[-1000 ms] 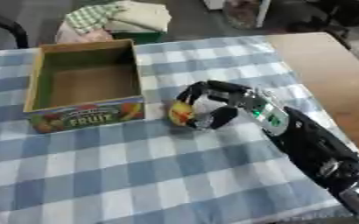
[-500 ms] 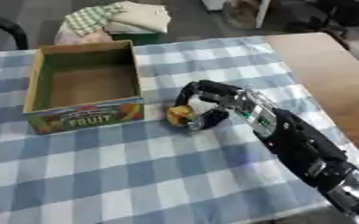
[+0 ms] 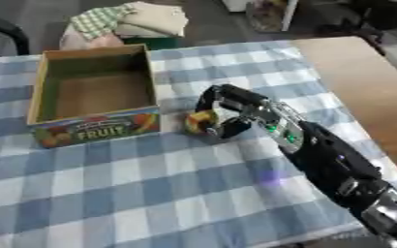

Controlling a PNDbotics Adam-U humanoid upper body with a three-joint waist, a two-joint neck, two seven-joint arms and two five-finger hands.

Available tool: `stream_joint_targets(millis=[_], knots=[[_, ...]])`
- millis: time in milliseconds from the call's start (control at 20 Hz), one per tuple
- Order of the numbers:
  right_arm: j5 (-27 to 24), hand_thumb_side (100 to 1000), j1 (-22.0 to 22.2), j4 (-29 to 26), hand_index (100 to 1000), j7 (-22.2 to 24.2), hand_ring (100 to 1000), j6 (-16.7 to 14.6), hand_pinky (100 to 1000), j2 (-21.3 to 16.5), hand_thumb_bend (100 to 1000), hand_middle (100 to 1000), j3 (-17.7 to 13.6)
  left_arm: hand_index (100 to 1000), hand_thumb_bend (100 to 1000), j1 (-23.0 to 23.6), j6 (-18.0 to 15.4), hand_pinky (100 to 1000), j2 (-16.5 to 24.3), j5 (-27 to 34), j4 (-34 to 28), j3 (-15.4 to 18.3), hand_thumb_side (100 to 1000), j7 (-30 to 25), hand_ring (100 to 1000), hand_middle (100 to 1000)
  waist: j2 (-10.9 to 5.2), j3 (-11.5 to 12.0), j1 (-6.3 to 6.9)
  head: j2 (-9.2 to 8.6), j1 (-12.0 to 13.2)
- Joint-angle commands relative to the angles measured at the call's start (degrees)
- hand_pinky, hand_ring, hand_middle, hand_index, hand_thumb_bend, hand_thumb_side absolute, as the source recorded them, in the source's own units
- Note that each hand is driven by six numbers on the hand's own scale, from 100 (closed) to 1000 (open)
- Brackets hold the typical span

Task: Pick up objects on the table and place them in the box.

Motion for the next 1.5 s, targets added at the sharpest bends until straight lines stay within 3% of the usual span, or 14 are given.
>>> stream_joint_targets(millis=[50,400,650,850,1100,1250,1500], knots=[[-2.4,100,-1.8,-3.5,358,-0.6,506,0.4,682,-2.5,100,199,-0.4,628,777,-0.3,0.0,733,0.9,0.2,-0.6,0.2,366,0.0,597,517,-0.95,-0.1,0.09,0.18,-0.2],[-7.6,100,-6.2,-7.7,359,0.6,506,1.8,685,-4.6,100,201,-0.7,628,779,-0.2,-0.1,733,1.0,0.2,-0.6,0.0,365,-0.1,596,517,-1.36,0.3,-0.12,0.13,-0.5],[-8.7,100,-11.2,-3.5,361,1.4,502,2.7,684,-2.9,100,202,-1.8,628,780,-0.3,-0.3,733,0.8,0.3,-0.4,-0.7,365,-0.7,596,517,-2.13,2.4,-0.12,-0.18,-1.2],[-7.6,100,-14.4,1.1,367,1.6,500,2.4,686,-0.7,100,207,-3.1,627,782,-0.9,-0.6,732,0.6,0.4,-0.5,-1.3,363,-1.2,596,516,-2.26,5.5,-0.21,-0.91,-2.3],[-2.6,100,-17.8,9.3,377,0.9,504,1.3,690,2.8,100,216,-5.3,628,784,-1.9,-1.0,732,0.0,0.8,-0.5,-2.4,363,-2.2,596,516,-1.99,10.4,-0.10,-2.11,-4.0],[3.5,100,-19.0,14.1,390,-0.8,511,0.5,694,4.7,100,231,-6.7,628,784,-2.4,-1.3,732,-0.3,1.0,-0.5,-2.8,363,-2.7,596,516,-1.77,13.3,0.14,-2.74,-5.6],[13.5,100,-19.6,21.8,467,-5.2,531,0.4,702,7.1,100,310,-9.3,628,784,-2.6,-1.5,732,-0.6,1.1,-0.4,-3.1,363,-2.9,596,517,-1.42,15.4,0.44,-3.26,-7.2]])
